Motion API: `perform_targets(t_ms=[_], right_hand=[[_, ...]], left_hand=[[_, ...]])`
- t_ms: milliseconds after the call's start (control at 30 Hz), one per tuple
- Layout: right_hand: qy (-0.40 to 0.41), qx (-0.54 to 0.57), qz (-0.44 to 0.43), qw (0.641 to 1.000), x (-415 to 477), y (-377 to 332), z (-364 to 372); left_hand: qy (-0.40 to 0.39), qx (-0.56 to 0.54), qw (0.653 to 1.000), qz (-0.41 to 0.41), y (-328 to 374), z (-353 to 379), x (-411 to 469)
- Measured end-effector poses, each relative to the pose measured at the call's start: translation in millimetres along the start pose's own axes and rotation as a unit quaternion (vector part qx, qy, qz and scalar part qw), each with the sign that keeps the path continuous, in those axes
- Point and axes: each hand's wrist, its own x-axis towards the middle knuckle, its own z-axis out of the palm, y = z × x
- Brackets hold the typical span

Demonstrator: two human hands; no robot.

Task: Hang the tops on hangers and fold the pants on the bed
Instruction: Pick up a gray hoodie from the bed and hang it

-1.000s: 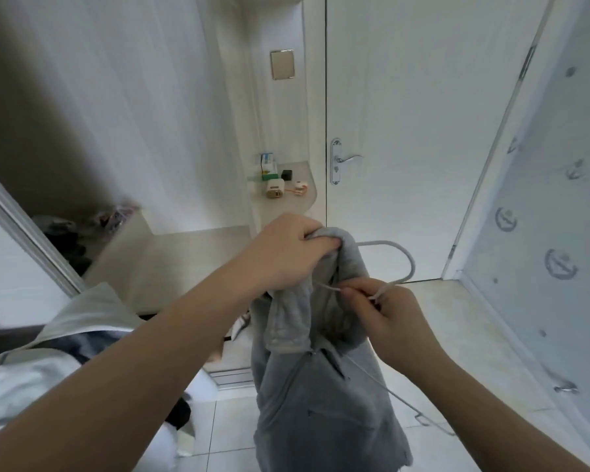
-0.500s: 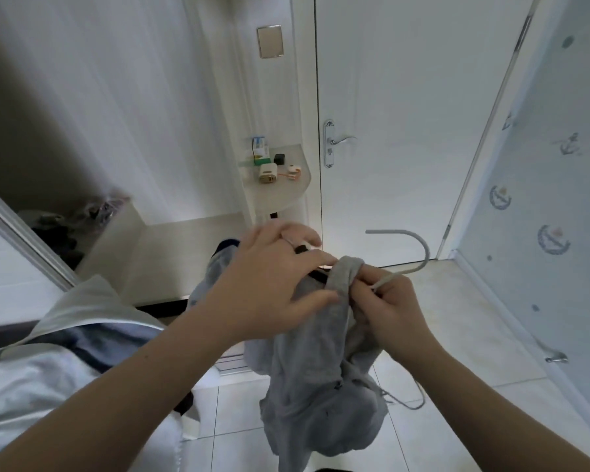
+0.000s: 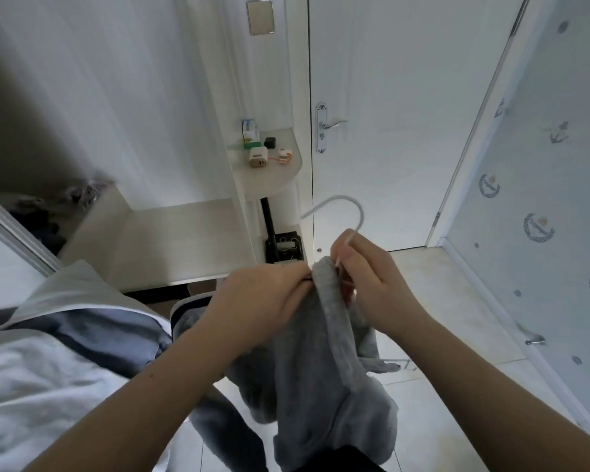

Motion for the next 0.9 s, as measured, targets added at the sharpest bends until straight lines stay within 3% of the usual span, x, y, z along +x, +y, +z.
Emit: perform_targets(t_ms=[200,400,500,600,667,733,833,900], right_hand=[[0.118,-0.166,-0.069,0.977,-46.8,35.8,-16.8],[-0.046,-0.326,-0.073,0.942,-61.8,44.3,30.1],[-0.086,-0.315,-0.042,0.944,-62.3,46.6,43.8],[-0.084,-0.277,-0.064,0.955,-74.9,55.1,46.8],[-0.15,-0.241,-0.065,0.957,-83.5,61.8,50.4],[-0.218,-0.177,-0.009,0.96,-87.3,66.1,58.1],[-0.195,-0.072,0.07,0.976,-74.6,72.1,61.7],[-0.232,-0.115,0.05,0.965,-57.9,80.1,61.0]], left_hand=[[0.079,-0.126,0.983,-0.109,-11.5,11.8,-23.1],[0.128,-0.16,0.959,-0.195,-15.7,30.7,-58.3],[0.144,-0.164,0.952,-0.216,-15.6,34.2,-64.8],[0.156,-0.165,0.942,-0.248,-17.9,34.4,-68.4],[0.17,-0.162,0.936,-0.262,-18.6,32.6,-69.6],[0.187,-0.166,0.935,-0.252,-18.5,28.8,-69.8],[0.194,-0.178,0.935,-0.238,-19.2,23.0,-70.5],[0.196,-0.187,0.932,-0.24,-20.3,21.9,-72.1]])
